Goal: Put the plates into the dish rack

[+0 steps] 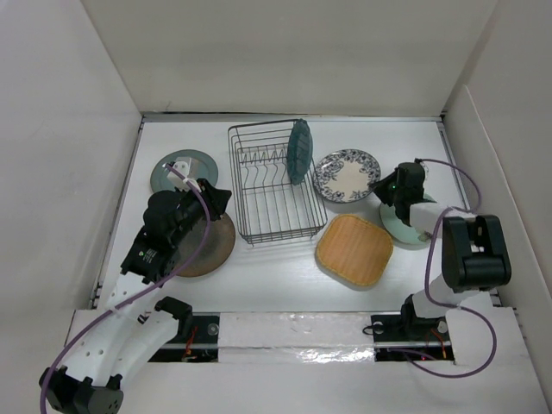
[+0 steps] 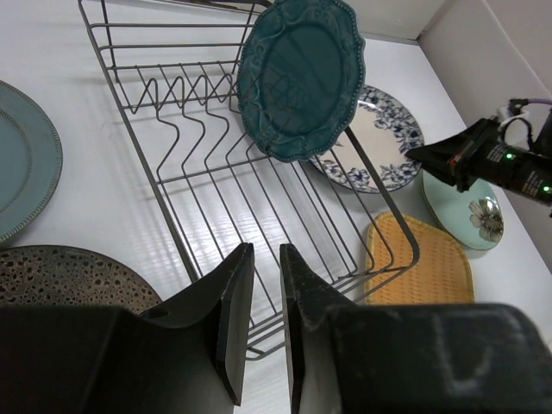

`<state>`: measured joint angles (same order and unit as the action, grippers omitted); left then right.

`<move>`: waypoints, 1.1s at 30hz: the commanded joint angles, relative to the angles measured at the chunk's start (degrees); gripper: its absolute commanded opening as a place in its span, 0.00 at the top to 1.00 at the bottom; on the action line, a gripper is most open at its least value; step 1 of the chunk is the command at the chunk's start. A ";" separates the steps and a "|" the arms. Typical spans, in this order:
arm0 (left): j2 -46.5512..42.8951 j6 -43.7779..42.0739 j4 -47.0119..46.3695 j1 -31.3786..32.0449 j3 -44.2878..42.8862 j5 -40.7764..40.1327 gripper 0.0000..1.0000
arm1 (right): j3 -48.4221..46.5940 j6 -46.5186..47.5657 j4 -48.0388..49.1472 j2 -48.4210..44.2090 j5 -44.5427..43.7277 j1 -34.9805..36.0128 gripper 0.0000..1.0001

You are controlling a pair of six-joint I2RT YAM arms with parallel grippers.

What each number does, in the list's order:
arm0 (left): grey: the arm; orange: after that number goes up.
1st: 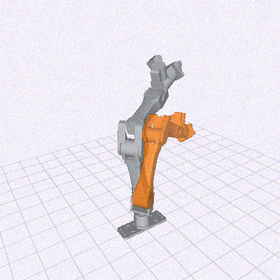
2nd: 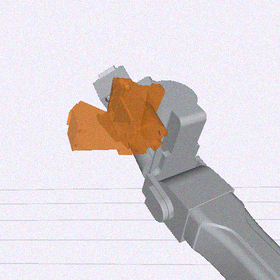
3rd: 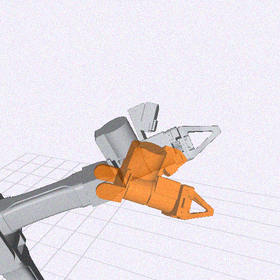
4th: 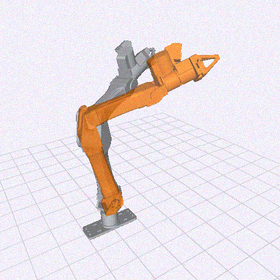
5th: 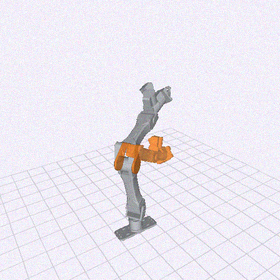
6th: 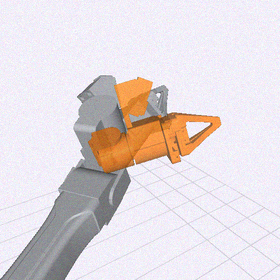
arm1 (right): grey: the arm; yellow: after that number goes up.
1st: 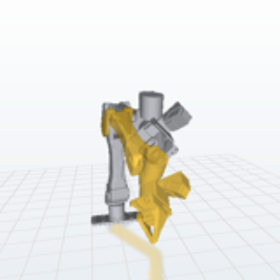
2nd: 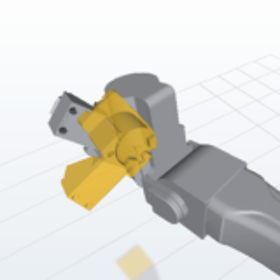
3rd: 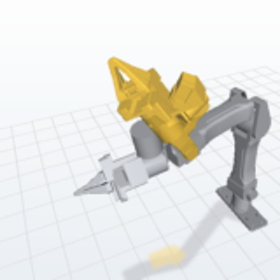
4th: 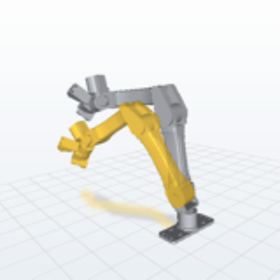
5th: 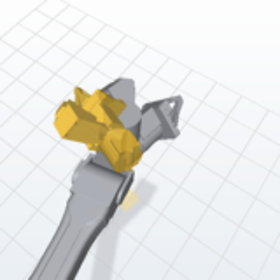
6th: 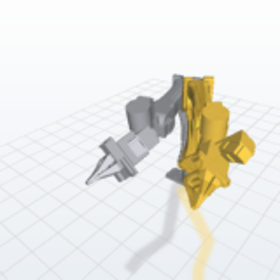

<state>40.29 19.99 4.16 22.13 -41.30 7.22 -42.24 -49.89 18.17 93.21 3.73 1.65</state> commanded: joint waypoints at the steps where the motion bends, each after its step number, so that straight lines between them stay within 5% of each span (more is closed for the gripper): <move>1: -0.48 -0.48 -1.79 0.28 -1.68 -0.46 0.84 | -2.40 2.15 2.66 -9.52 -11.62 0.28 1.00; 10: 1.37 -0.65 -1.27 0.28 -1.86 0.69 0.89 | -23.98 20.25 -11.57 -23.77 -28.42 9.67 1.00; 14: 1.45 -0.56 -0.83 0.28 -2.29 0.07 1.00 | -36.99 29.38 -19.65 -20.44 -36.13 19.07 1.00; 21: 3.91 -0.04 2.16 0.28 -3.26 -4.50 1.00 | -57.58 35.91 -30.73 -7.80 -47.31 33.14 1.00; 25: 3.83 0.23 2.25 0.28 -3.09 -4.76 0.54 | -65.85 37.41 -33.46 0.38 -51.62 37.63 1.00; 26: 3.57 0.23 2.25 0.28 -3.00 -4.76 0.51 | -66.82 37.58 -33.82 1.53 -51.97 38.51 1.00; 30: 2.69 0.23 2.34 0.28 -2.82 -4.94 0.54 | -73.76 37.85 -38.37 7.68 -53.91 39.04 1.00; 33: 1.90 0.05 2.16 0.28 -2.91 -4.68 0.65 | -78.60 39.16 -41.19 12.07 -56.10 40.18 1.00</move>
<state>43.88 20.40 7.64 22.13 -41.93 2.79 -112.73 -11.42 -26.35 106.72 -45.60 40.88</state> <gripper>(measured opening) 0.372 0.077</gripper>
